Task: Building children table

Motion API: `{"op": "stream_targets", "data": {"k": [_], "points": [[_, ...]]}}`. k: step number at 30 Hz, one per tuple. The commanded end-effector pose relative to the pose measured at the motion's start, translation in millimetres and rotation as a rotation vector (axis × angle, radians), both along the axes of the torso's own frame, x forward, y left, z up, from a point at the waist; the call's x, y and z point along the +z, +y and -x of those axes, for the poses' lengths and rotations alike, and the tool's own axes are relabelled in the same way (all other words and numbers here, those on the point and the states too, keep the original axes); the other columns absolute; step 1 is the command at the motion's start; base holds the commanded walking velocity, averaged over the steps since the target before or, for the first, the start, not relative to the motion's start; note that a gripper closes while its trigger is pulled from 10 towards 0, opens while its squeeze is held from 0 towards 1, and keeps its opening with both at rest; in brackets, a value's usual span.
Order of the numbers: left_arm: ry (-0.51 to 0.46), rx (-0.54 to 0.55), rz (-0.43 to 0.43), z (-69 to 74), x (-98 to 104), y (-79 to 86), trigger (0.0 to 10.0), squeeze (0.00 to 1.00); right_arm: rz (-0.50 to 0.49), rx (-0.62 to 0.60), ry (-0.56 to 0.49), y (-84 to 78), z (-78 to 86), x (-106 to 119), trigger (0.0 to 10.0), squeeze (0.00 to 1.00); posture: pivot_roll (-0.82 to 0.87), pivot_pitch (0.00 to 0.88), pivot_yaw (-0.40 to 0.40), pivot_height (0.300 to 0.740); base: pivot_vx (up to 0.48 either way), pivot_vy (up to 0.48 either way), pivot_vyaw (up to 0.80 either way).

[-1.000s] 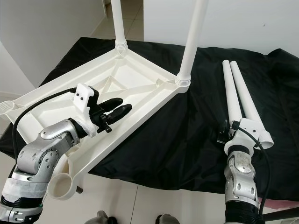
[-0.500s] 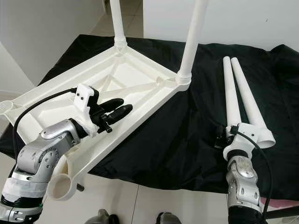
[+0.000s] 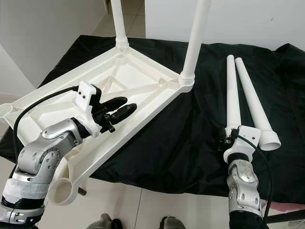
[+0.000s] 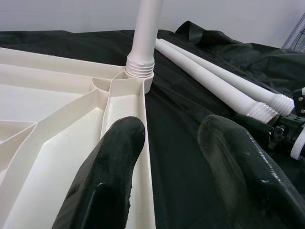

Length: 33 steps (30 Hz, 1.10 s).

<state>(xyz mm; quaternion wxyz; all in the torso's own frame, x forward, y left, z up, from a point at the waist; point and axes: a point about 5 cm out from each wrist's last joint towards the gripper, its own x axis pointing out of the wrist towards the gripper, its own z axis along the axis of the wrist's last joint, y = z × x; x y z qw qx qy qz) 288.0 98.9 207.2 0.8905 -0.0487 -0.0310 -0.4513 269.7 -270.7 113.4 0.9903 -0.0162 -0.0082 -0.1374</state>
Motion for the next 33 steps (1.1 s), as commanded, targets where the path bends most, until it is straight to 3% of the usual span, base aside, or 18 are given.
{"op": "stream_targets", "data": {"k": [1,8,10,14,16,22,25,33], "points": [[0.005,-0.023,-0.01,-1.0,-0.9,-0.9,10.0,0.0,-0.001,0.001,0.018,3.0,0.7,-6.9,10.0,0.0,-0.03,0.093,0.081,0.74,0.0,0.0,0.0],[0.009,-0.03,-0.001,-2.5,-1.3,-4.1,10.0,0.0,0.056,-0.01,-0.092,5.4,3.3,7.5,10.0,0.0,-0.05,0.076,0.089,0.74,0.0,0.0,0.0],[0.015,-0.034,0.004,-2.3,-2.3,-4.7,10.0,0.0,0.103,-0.074,-0.203,1.4,11.6,24.6,10.0,0.0,-0.05,0.079,0.088,0.74,0.0,0.0,0.0],[0.026,-0.032,0.011,-1.9,-4.0,-4.6,10.0,0.0,0.14,-0.133,-0.272,-2.6,21.6,36.0,10.0,0.0,-0.06,0.08,0.089,0.74,0.0,0.0,0.0],[0.033,-0.033,0.014,-0.9,-5.9,-5.7,10.0,0.0,0.181,-0.223,-0.321,-10.2,34.2,46.1,10.0,0.0,-0.07,0.086,0.085,0.74,0.0,0.0,0.0],[0.042,-0.039,0.018,0.7,-7.9,-7.3,10.0,0.0,0.198,-0.362,-0.337,-24.9,51.2,52.4,10.0,0.0,-0.08,0.091,0.083,0.74,0.0,0.0,0.0],[0.051,-0.045,0.025,2.4,-9.2,-8.3,10.0,0.0,0.198,-0.497,-0.284,-44.1,74.3,43.8,10.0,0.0,-0.08,0.091,0.082,0.74,0.0,0.0,0.0],[0.058,-0.047,0.031,2.8,-10.1,-9.2,10.0,0.0,0.155,-0.562,-0.196,-54.7,92.4,23.0,10.0,0.0,-0.09,0.1,0.085,0.74,0.0,0.0,0.0]]}}
